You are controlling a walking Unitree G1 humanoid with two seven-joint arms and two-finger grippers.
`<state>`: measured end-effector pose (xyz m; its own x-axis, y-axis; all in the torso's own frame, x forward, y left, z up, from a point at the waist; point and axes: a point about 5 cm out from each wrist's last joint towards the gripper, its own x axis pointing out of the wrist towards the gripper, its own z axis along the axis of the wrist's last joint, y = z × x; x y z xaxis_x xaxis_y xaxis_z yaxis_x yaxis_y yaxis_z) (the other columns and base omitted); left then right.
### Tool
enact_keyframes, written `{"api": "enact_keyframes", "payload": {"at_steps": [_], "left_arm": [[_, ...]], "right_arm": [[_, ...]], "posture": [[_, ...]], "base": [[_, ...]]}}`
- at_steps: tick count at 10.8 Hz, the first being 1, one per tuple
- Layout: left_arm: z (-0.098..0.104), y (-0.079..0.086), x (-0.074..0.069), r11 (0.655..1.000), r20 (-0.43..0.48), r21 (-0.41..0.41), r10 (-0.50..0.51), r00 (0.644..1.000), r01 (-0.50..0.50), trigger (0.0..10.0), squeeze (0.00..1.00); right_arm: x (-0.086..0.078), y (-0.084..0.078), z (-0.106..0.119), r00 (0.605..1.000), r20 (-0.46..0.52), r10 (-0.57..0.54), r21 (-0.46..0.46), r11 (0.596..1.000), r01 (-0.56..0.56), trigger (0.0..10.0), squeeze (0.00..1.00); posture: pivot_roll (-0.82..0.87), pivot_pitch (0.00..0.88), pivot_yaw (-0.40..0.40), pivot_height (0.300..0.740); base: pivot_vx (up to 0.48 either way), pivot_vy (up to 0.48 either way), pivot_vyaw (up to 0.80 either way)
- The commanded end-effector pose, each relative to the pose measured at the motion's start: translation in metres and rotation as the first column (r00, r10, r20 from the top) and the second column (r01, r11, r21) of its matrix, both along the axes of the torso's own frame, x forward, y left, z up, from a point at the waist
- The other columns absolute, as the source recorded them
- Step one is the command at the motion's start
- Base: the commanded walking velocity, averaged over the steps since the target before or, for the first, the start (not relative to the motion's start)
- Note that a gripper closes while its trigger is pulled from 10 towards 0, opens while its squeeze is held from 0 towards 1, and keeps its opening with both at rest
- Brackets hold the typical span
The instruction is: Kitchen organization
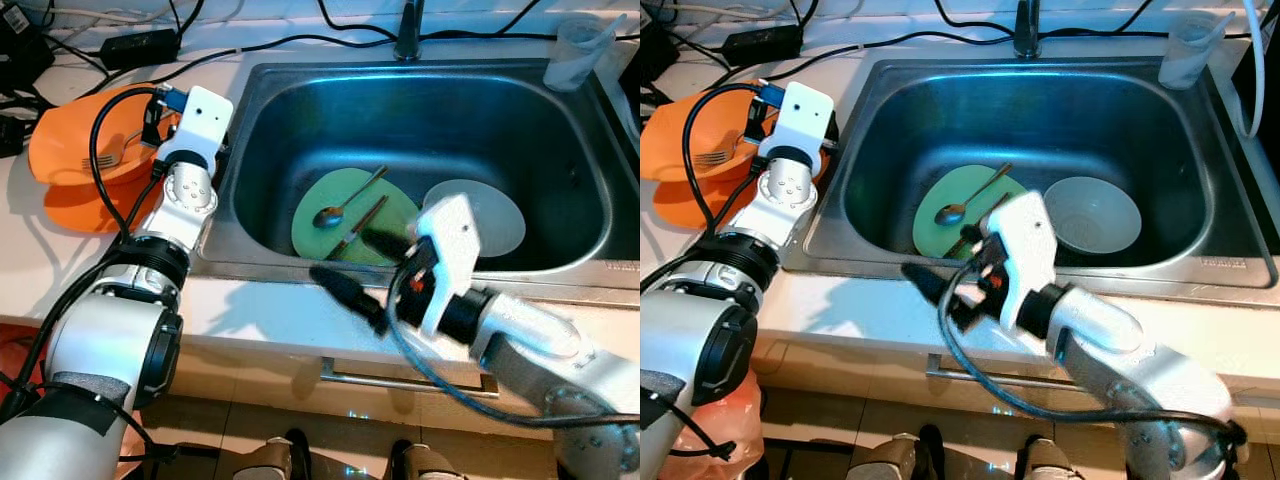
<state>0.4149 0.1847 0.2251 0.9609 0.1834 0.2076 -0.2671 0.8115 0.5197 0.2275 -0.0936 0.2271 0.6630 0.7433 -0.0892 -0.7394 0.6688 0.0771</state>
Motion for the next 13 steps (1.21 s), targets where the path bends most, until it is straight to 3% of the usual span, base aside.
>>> {"api": "enact_keyframes", "payload": {"at_steps": [1, 2, 3, 13], "left_arm": [[0.001, 0.004, 0.0, 1.0, -0.009, -0.013, 0.001, 1.0, -0.001, 5.1, 0.0], [0.001, 0.005, 0.0, 1.0, -0.012, -0.02, -0.001, 1.0, 0.001, 3.4, 0.0], [0.0, 0.005, 0.0, 1.0, -0.015, -0.03, -0.007, 1.0, 0.007, 0.0, 0.0], [0.005, 0.009, 0.001, 1.0, -0.019, 0.008, -0.015, 1.0, 0.015, 0.0, 0.0]], "right_arm": [[-0.003, 0.003, 0.005, 0.999, 0.015, 0.033, 0.018, 0.999, -0.033, 10.0, 0.0], [-0.003, 0.004, 0.007, 0.999, 0.023, 0.043, 0.023, 0.999, -0.044, 10.0, 0.0], [-0.004, 0.009, 0.011, 0.997, 0.032, 0.075, 0.036, 0.996, -0.076, 10.0, 0.0], [-0.008, 0.015, 0.009, 0.994, 0.018, 0.111, 0.038, 0.993, -0.112, 10.0, 0.0]], "posture": [[-0.18, 0.185, 0.127, 0.74], [-0.18, 0.184, 0.127, 0.74], [-0.18, 0.179, 0.125, 0.74], [-0.17, 0.182, 0.124, 0.74]], "base": [[0.0, 0.0, 0.0], [0.0, 0.0, 0.0], [0.0, 0.0, 0.0], [0.0, 0.0, 0.0]]}}
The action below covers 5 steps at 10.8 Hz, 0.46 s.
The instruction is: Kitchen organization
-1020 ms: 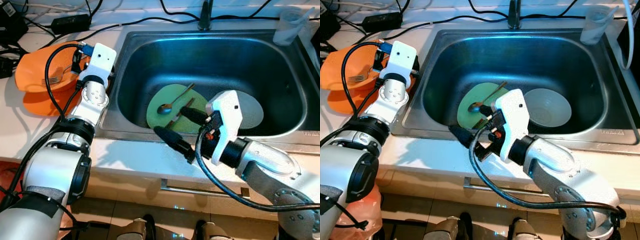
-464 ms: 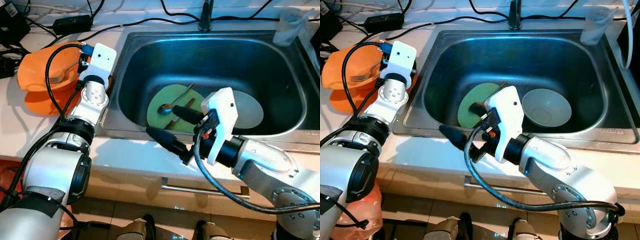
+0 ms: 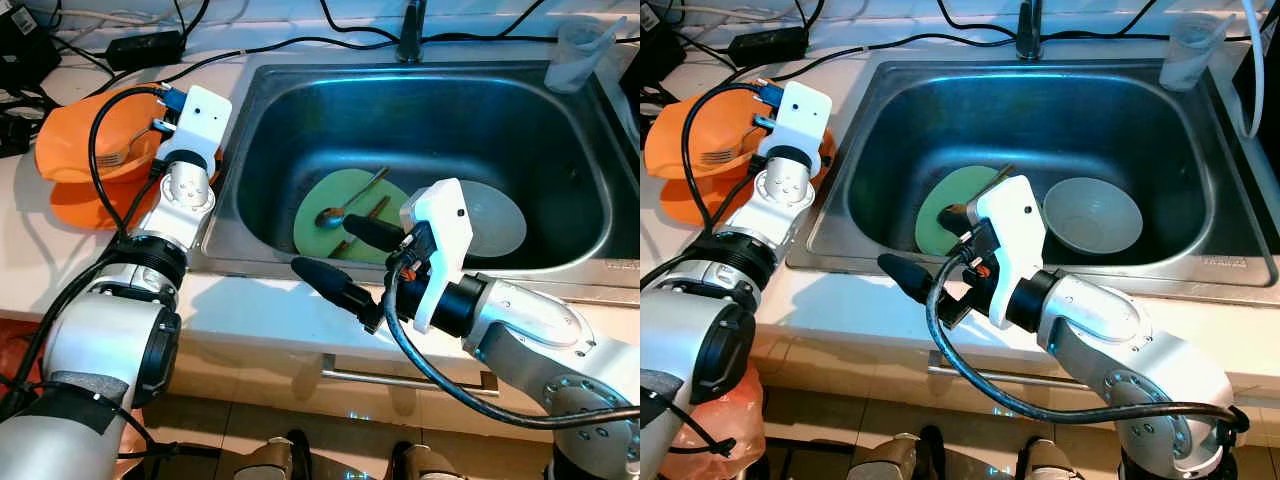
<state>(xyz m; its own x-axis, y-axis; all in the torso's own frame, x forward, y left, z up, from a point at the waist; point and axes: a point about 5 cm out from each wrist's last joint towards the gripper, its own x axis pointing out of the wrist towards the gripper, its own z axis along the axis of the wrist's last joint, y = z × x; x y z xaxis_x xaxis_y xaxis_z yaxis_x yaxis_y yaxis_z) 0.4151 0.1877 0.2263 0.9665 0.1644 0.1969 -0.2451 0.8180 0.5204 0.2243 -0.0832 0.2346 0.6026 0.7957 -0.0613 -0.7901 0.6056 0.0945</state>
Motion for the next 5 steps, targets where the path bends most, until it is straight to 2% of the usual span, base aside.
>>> {"api": "enact_keyframes", "payload": {"at_steps": [1, 5], "left_arm": [[0.0044, 0.0075, 0.0005, 1.0, -0.008, 0.016, 0.009, 1.0, -0.009, 0.0, 0.0], [0.0058, 0.0109, 0.0001, 0.999, 0.0, 0.025, 0.021, 1.0, -0.021, 0.0, 0.0]], "right_arm": [[-0.0051, 0.0045, 0.0014, 0.999, 0.01, 0.032, 0.008, 0.999, -0.032, 10.0, 0.0], [-0.005, 0.0047, 0.0001, 1.0, 0.005, 0.029, 0.01, 1.0, -0.029, 10.0, 0.0]], "posture": [[-0.17, 0.183, 0.124, 0.74], [-0.17, 0.185, 0.121, 0.74]], "base": [[0.0, 0.0, 0.0], [0.0, 0.0, 0.0]]}}
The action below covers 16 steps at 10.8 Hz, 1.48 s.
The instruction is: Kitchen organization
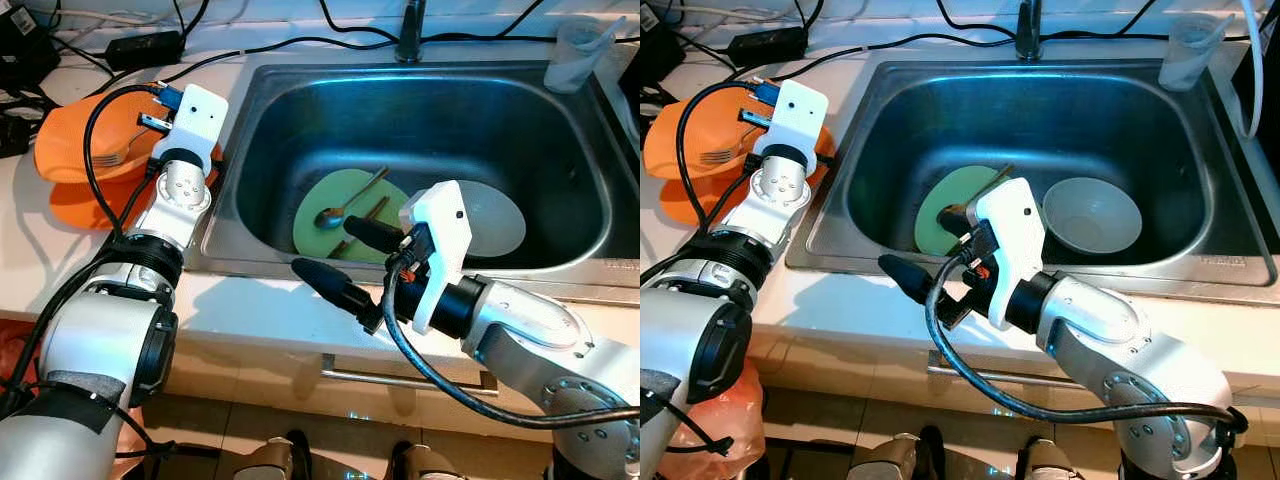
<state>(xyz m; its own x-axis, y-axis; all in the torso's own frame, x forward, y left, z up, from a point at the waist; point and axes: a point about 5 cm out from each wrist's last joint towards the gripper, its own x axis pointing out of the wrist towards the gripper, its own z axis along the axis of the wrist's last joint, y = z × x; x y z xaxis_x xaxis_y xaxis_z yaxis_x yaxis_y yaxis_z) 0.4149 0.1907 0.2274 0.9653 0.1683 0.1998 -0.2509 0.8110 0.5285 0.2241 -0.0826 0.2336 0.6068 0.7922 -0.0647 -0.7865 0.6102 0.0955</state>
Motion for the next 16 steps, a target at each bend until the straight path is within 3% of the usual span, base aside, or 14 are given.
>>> {"api": "enact_keyframes", "payload": {"at_steps": [1, 7, 11, 13, 14, 16], "left_arm": [[0.005, 0.008, 0.0, 1.0, 0.002, 0.016, 0.016, 1.0, -0.016, 0.0, 0.0], [0.016, 0.009, 0.0, 0.999, 0.062, 0.049, 0.018, 0.998, -0.021, 0.0, 0.0], [0.019, 0.007, -0.004, 0.999, 0.15, 0.045, -0.004, 0.989, -0.003, 0.0, 0.0], [0.014, 0.011, -0.005, 0.998, 0.134, 0.061, 0.003, 0.991, -0.011, 0.0, 0.0], [0.011, 0.014, -0.005, 0.998, 0.105, 0.054, 0.01, 0.994, -0.016, 10.0, 1.0], [0.012, 0.013, -0.004, 0.996, 0.086, 0.093, -0.004, 0.996, -0.004, 10.0, 1.0]], "right_arm": [[-0.004, 0.004, 0.0, 0.999, 0.005, 0.032, 0.012, 0.999, -0.032, 10.0, 0.0], [-0.001, 0.002, -0.002, 1.0, 0.005, 0.027, 0.004, 1.0, -0.027, 10.0, 0.0], [0.003, 0.001, -0.002, 1.0, 0.008, 0.026, -0.002, 1.0, -0.026, 10.0, 0.0], [0.004, 0.001, -0.002, 0.999, 0.013, 0.031, -0.003, 1.0, -0.031, 10.0, 0.0], [0.006, 0.001, -0.003, 0.999, 0.015, 0.033, -0.004, 0.999, -0.033, 10.0, 0.0], [0.007, 0.002, -0.002, 0.999, 0.022, 0.034, -0.004, 0.999, -0.034, 10.0, 0.0]], "posture": [[-0.17, 0.185, 0.12, 0.74], [-0.16, 0.169, 0.116, 0.74], [-0.15, 0.16, 0.107, 0.74], [-0.14, 0.154, 0.102, 0.74], [-0.14, 0.148, 0.101, 0.74], [-0.14, 0.139, 0.102, 0.74]], "base": [[0.0, 0.0, 0.0], [0.0, 0.0, 0.0], [0.0, 0.0, 0.0], [0.0, 0.0, 0.0], [0.0, 0.0, 0.0], [0.0, 0.0, 0.0]]}}
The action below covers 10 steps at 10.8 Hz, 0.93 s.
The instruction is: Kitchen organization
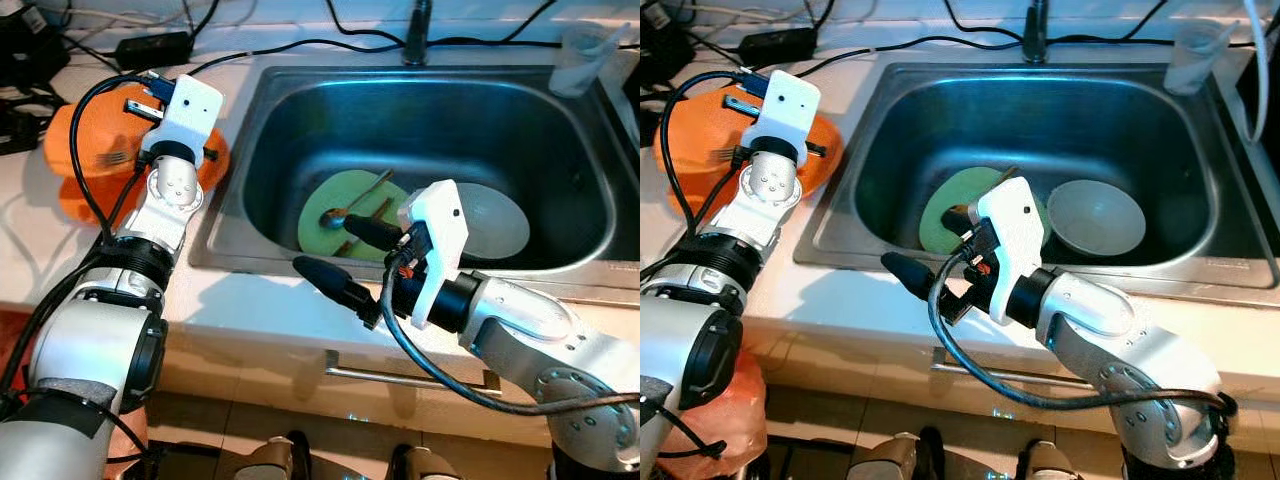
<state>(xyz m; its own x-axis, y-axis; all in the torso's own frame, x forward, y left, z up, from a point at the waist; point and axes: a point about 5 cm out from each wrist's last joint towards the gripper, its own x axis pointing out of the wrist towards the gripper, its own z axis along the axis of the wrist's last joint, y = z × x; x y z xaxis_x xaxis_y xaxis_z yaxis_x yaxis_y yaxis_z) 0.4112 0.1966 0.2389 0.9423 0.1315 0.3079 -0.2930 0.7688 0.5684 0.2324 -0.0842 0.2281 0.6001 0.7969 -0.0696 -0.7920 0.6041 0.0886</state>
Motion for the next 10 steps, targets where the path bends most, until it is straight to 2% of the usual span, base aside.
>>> {"api": "enact_keyframes", "payload": {"at_steps": [1, 3, 6, 10], "left_arm": [[0.0, 0.006, -0.001, 0.999, -0.014, 0.037, 0.01, 1.0, -0.009, 10.0, 1.0], [0.003, 0.005, 0.0, 0.999, -0.018, 0.045, -0.005, 1.0, 0.006, 10.0, 1.0], [0.007, -0.005, -0.002, 0.996, 0.024, -0.04, -0.076, 0.997, 0.077, 10.0, 1.0], [0.013, -0.016, -0.008, 0.988, 0.074, -0.077, -0.127, 0.989, 0.132, 10.0, 1.0]], "right_arm": [[-0.001, 0.003, 0.004, 0.999, 0.023, 0.025, 0.005, 1.0, -0.025, 10.0, 0.0], [0.0, 0.003, 0.004, 0.999, 0.028, 0.023, 0.008, 1.0, -0.023, 10.0, 0.0], [0.001, 0.005, 0.003, 0.999, 0.028, 0.021, 0.017, 1.0, -0.021, 10.0, 0.0], [0.006, 0.007, 0.003, 0.999, 0.035, 0.023, 0.024, 0.999, -0.024, 10.0, 0.0]], "posture": [[-0.14, 0.138, 0.102, 0.74], [-0.12, 0.142, 0.108, 0.74], [-0.11, 0.14, 0.11, 0.74], [-0.08, 0.13, 0.104, 0.74]], "base": [[0.0, 0.0, 0.0], [0.0, 0.0, 0.0], [0.0, 0.0, 0.0], [0.0, 0.0, 0.0]]}}
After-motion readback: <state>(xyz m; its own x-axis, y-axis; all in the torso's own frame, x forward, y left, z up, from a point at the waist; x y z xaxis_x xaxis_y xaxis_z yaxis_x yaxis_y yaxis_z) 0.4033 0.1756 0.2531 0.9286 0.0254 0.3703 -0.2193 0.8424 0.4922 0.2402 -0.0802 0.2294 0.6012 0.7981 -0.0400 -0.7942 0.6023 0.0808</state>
